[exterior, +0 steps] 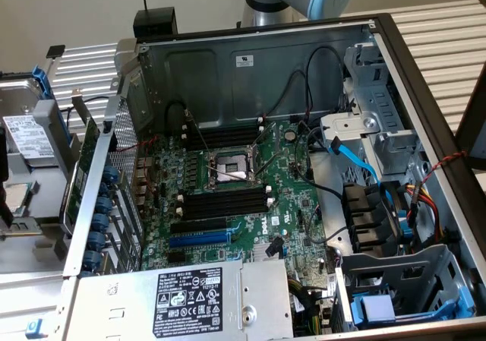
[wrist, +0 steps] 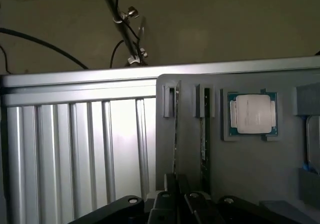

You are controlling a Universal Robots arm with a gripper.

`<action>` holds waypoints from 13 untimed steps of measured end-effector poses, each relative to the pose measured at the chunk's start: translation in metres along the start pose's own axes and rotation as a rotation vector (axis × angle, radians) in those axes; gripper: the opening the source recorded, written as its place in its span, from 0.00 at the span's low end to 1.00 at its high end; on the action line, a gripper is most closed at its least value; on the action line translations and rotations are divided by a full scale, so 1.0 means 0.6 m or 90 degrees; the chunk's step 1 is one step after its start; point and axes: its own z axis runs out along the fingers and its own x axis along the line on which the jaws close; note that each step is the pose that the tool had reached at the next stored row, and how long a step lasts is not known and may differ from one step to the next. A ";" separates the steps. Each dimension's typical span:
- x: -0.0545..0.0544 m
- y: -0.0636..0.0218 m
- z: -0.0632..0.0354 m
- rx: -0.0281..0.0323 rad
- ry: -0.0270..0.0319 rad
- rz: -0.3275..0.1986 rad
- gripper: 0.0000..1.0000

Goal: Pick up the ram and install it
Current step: 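Pick up the ram and move it above insertion slot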

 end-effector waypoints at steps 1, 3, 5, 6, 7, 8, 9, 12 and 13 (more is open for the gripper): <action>0.000 0.000 -0.008 0.0000 0.0001 0.000 0.13; 0.000 0.001 -0.023 0.0000 0.0000 0.000 0.13; -0.001 0.000 -0.038 0.0000 0.0000 0.000 0.13; -0.001 -0.002 -0.046 0.0000 0.0000 0.000 0.13; -0.001 -0.005 -0.054 -0.0001 0.0001 0.000 0.13; -0.002 -0.008 -0.061 0.0000 0.0001 0.000 0.13; -0.002 -0.012 -0.069 0.0000 0.0000 0.000 0.13; -0.003 -0.023 -0.092 0.0000 0.0000 0.000 0.13; -0.004 -0.026 -0.100 0.0000 0.0000 0.000 0.13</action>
